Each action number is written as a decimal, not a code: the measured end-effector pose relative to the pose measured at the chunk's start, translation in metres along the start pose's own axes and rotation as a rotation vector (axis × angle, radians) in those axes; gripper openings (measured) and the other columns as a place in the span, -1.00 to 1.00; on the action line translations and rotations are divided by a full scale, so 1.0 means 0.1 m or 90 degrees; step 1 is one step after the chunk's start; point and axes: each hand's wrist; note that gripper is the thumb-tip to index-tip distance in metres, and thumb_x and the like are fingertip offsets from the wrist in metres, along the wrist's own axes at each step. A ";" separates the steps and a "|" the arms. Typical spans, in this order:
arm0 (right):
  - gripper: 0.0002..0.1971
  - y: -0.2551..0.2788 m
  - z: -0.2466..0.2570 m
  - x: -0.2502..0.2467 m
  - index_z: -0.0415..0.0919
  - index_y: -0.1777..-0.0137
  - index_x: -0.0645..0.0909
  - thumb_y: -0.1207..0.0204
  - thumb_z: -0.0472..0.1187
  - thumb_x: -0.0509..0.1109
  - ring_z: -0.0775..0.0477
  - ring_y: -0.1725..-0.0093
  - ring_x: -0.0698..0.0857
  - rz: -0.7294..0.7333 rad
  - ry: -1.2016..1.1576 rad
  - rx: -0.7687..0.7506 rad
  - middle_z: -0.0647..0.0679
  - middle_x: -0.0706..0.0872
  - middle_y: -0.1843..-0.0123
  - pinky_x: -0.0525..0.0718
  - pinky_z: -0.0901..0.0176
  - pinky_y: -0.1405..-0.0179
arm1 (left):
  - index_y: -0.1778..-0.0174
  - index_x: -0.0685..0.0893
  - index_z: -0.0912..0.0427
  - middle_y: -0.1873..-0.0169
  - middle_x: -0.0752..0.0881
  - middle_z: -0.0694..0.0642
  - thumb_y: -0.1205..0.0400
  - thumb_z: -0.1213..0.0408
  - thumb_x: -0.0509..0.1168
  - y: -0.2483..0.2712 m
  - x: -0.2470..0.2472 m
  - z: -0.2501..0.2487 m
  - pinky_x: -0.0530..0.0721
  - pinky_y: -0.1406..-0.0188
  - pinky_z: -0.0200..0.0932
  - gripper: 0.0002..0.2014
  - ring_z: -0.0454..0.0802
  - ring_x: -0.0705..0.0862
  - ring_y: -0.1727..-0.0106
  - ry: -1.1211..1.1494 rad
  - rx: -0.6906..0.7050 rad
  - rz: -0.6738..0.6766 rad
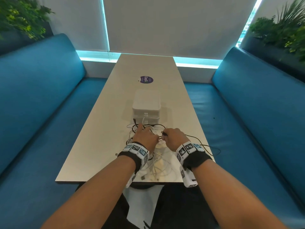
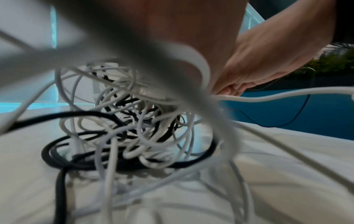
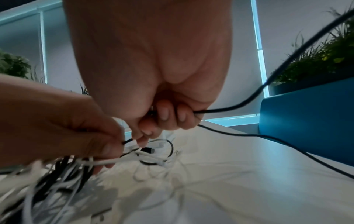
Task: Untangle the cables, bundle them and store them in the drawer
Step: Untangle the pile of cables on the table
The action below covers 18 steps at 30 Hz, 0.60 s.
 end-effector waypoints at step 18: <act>-0.76 0.11 -0.04 -0.08 -0.10 -0.22 0.57 -0.72 -0.05 0.17 -0.26 0.01 0.71 0.023 0.005 -0.031 -0.21 0.73 -0.06 0.65 0.01 0.08 | -0.28 0.61 -0.03 -0.07 0.80 0.01 -0.64 0.10 0.28 0.06 -0.02 -0.04 -0.10 -0.59 0.43 -0.72 0.12 0.45 -0.47 -0.009 0.019 -0.013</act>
Point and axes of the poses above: each hand's wrist, its own y-axis away from the middle knuckle, its own x-axis out of the palm, z = x × y
